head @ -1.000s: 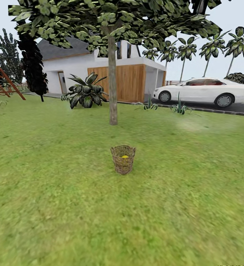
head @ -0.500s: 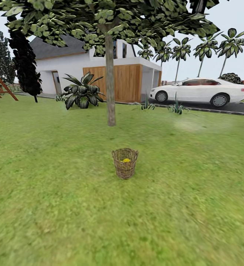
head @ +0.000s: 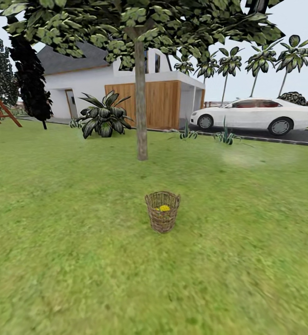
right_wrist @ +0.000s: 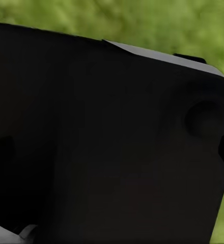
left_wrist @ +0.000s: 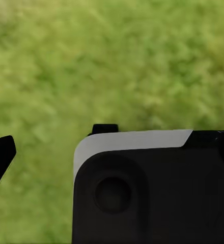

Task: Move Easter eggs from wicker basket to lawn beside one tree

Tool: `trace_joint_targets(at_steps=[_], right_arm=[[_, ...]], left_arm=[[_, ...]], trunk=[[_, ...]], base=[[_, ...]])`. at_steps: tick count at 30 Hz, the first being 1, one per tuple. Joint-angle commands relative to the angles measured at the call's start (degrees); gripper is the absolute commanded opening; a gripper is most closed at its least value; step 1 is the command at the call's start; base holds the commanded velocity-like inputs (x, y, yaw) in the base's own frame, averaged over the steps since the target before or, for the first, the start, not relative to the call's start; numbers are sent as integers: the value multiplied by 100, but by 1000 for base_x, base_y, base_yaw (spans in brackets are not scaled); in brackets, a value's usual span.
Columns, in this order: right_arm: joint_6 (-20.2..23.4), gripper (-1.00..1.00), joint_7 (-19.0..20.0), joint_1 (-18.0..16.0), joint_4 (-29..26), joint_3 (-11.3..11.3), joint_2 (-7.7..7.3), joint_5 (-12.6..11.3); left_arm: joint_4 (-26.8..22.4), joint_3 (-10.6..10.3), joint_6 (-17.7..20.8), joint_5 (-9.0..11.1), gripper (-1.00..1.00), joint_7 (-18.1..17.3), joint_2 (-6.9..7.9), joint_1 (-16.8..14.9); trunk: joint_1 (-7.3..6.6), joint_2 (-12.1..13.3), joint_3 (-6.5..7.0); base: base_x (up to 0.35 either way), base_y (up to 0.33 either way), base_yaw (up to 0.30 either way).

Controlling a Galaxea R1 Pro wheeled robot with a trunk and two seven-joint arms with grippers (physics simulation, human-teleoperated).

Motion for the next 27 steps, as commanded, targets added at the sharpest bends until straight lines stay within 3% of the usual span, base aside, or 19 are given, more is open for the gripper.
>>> trace_joint_targets(at_steps=[1,12,27], right_arm=[[-4,100,-2,3,-6,-6,2,30],[-4,100,-2,3,16,-26,9,16],[3,100,-2,3,18,-24,8,15]], left_arm=[[4,3,-18,4,100,-3,0,-3],[4,2,-18,4,100,-3,2,-3],[4,1,-22,4,100,-3,0,-3]], trunk=[[3,-2,-6],[3,-2,-43],[3,-2,-50]], base=[[331,37,0],[336,-11,0],[316,-136,0]])
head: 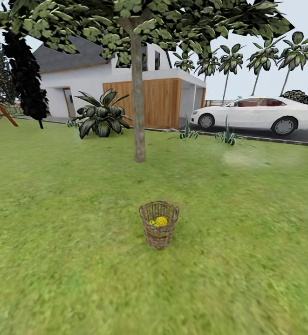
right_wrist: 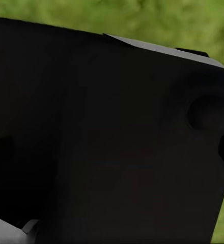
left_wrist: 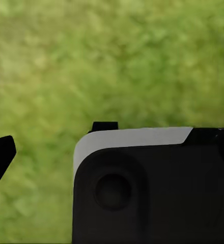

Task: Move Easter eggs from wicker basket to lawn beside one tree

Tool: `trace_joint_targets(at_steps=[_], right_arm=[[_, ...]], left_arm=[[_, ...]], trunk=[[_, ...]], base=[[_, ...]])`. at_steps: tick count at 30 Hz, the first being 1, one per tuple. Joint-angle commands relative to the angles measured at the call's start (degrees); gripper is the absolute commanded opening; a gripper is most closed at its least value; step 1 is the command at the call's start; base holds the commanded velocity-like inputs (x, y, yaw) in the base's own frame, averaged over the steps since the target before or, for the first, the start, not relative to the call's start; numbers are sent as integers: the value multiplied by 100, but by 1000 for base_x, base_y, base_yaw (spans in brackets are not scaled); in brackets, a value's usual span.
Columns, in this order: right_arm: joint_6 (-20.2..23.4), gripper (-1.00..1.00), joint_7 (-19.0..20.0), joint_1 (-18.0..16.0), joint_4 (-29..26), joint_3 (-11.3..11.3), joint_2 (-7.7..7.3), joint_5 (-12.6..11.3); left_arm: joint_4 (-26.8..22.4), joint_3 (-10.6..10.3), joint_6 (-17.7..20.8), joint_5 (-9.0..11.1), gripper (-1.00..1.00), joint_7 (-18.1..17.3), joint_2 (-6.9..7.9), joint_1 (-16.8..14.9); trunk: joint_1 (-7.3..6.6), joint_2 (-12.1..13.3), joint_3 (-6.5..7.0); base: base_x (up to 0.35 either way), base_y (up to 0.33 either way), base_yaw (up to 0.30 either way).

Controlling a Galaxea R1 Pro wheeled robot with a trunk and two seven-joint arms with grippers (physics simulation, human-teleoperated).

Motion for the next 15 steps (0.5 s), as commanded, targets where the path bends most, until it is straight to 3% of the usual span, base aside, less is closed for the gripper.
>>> trace_joint_targets(at_steps=[1,4,7,15], right_arm=[[-4,100,-2,3,-10,-8,0,37],[-1,100,-2,3,-10,-7,0,37],[-2,100,96,12,4,-9,9,-5],[-2,100,99,12,4,-9,9,-5]], left_arm=[[4,4,-18,4,100,-3,0,-3],[4,4,-20,4,100,-3,0,-3],[13,8,17,-9,100,-22,-83,10],[13,8,17,-9,100,-22,-83,10]], trunk=[[3,-2,-4],[3,-2,-4],[3,-2,-5],[3,-2,-5]], base=[[288,-184,0],[289,-174,0],[307,-19,0],[319,-11,0]])
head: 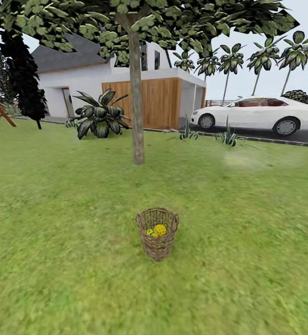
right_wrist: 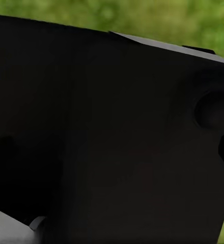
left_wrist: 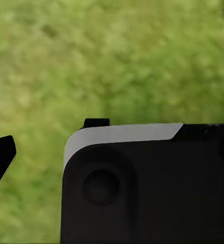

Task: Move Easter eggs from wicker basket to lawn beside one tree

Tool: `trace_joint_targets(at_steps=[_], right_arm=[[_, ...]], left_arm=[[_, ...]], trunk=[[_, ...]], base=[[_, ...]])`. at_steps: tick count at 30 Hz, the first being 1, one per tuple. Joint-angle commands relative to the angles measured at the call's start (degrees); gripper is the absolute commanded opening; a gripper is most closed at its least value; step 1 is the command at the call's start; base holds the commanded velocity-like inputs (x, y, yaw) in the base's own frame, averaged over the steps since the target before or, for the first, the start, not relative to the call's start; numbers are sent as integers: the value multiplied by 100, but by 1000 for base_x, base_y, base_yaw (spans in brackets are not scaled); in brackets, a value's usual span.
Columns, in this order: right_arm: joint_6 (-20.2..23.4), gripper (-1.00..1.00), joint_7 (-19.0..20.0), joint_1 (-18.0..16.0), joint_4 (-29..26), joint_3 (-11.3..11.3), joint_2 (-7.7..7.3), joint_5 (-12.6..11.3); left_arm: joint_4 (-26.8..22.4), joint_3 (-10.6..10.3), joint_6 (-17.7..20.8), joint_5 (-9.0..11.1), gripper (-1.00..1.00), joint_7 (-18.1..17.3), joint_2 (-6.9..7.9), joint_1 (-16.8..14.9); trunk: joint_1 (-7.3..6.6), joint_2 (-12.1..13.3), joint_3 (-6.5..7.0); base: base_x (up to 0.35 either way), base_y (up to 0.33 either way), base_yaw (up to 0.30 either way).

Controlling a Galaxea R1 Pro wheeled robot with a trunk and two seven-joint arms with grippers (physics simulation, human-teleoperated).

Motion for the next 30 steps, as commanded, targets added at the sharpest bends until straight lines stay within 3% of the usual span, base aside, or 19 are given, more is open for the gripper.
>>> trace_joint_targets(at_steps=[1,30], right_arm=[[-5,100,8,3,-11,-9,0,29],[-101,100,30,3,-69,-43,26,19]], left_arm=[[4,6,-18,3,100,-4,-1,-3],[4,-14,-93,43,100,-108,-5,-51]], trunk=[[3,-2,-4],[3,-2,-4]], base=[[319,-11,0],[328,6,0]])
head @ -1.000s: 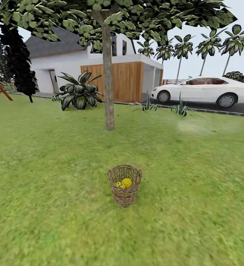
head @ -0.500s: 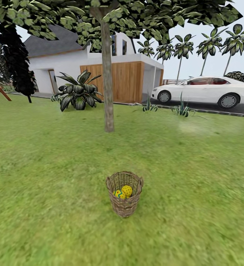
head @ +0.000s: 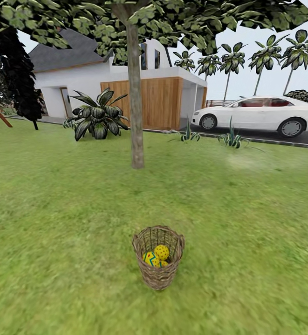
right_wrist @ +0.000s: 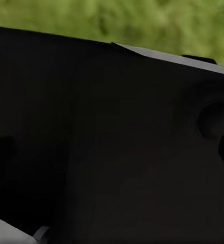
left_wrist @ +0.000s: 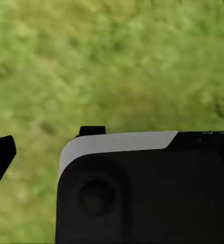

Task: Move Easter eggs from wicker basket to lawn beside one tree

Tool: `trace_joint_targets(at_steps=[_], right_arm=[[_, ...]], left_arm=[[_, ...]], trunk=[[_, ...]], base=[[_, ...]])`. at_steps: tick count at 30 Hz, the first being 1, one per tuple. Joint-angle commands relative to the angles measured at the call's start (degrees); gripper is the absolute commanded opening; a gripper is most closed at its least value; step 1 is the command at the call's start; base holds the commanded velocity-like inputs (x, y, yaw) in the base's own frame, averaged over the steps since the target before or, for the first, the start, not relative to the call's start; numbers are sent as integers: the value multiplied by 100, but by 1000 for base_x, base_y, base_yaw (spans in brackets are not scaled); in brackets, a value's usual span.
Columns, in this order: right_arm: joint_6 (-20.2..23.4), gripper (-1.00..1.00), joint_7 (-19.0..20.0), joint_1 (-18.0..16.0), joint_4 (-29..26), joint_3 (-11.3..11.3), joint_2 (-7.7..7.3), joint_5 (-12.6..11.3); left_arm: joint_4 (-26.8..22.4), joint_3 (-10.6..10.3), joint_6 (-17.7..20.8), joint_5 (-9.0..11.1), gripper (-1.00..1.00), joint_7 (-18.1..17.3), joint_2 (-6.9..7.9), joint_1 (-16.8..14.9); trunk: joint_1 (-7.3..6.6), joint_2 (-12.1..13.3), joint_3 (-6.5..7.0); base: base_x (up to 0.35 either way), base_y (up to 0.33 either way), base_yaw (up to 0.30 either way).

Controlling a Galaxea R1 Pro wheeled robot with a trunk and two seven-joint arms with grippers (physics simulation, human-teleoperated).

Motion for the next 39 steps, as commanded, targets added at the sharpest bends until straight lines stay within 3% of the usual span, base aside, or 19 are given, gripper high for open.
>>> trace_joint_targets(at_steps=[1,15,39], right_arm=[[-5,100,9,3,-6,-10,0,30],[-22,100,9,3,-10,-19,0,30],[-37,100,9,3,-8,-19,0,30]], left_arm=[[4,5,-17,9,100,-14,0,-3],[-3,5,-24,15,100,-14,-2,-3],[-6,5,-37,14,100,-14,-7,-3]], trunk=[[3,-2,-4],[3,-2,-4],[3,-2,-4]], base=[[312,165,0],[308,147,0],[305,10,0]])
